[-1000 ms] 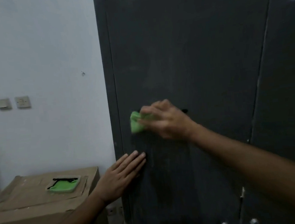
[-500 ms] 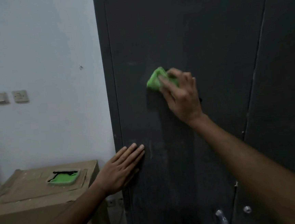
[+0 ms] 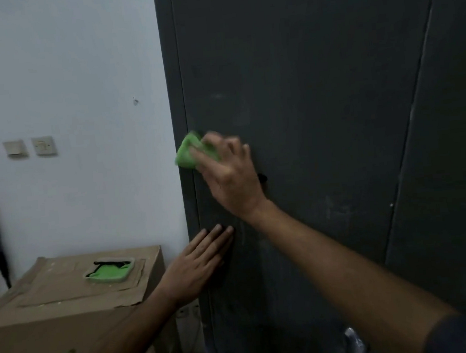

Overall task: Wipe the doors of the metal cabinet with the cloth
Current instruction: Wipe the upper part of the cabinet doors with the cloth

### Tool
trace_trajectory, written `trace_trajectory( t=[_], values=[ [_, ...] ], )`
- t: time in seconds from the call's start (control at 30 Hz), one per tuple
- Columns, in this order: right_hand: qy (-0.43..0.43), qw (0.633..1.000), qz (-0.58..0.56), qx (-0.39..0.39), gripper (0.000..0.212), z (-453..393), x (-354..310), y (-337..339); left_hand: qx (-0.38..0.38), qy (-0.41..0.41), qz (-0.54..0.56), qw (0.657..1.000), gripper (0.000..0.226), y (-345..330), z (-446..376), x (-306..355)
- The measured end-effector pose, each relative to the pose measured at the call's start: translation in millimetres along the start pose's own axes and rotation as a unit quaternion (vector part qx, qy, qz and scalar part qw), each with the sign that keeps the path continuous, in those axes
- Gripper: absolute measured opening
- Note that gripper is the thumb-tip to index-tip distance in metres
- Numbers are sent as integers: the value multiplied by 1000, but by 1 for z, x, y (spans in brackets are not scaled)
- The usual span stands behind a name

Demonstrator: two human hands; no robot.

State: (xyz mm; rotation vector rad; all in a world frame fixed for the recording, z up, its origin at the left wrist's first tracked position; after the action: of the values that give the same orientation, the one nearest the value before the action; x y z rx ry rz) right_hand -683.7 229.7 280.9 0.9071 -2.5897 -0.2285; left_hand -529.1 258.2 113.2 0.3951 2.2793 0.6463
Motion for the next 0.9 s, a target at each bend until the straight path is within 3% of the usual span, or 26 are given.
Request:
trace_trajectory(
  t=[0.07,0.1,0.13,0.17,0.23,0.3,0.33,0.37,0.47,0.53,0.63,0.73,0.83,0.9],
  values=[
    [200,972,24,-119,49,42,-9,-4,-3,-5,-2,1000,53,-1,2,-2],
    [271,947,40,-170,51,55,-2,2,-10,-7,-4,1000,53,-1,4,-3],
    [295,939,54,-171,50,59,13,10,-21,-8,-4,1000,54,-1,6,-3],
    [272,949,60,-147,48,57,29,17,-31,-9,-3,999,57,0,8,-3],
    [115,990,68,-43,40,49,57,32,-37,-2,1,999,63,0,8,-1],
    [-76,992,83,55,31,55,69,45,-28,12,11,999,65,2,4,3],
    [-121,985,92,77,30,67,66,45,-26,14,15,999,66,3,2,5],
    [-117,986,96,66,32,83,60,42,-25,11,18,999,67,4,-2,7],
    [114,986,99,-76,38,123,51,46,-15,-11,11,1000,64,4,-17,9],
    [149,979,113,-84,38,114,70,56,-8,-23,4,1000,62,5,-29,6],
    [-9,991,128,28,34,82,96,65,0,-40,2,999,60,0,-43,4],
    [-149,971,151,110,36,75,114,68,-7,-50,6,999,63,-7,-54,8],
    [-323,912,163,192,38,122,112,65,-12,-48,-2,999,65,-11,-58,10],
    [-462,841,131,249,37,168,98,58,-18,-50,-19,998,67,-13,-57,10]
  ],
)
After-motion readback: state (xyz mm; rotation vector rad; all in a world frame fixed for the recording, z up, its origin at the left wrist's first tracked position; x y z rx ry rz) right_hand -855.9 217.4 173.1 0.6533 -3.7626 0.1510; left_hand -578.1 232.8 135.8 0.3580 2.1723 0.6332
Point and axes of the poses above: each hand's wrist, its own z-axis away from the middle knuckle, its own y-axis out of the back of the hand, x = y × z, the point moved 1 cm from there along -z, towards the middle knuckle
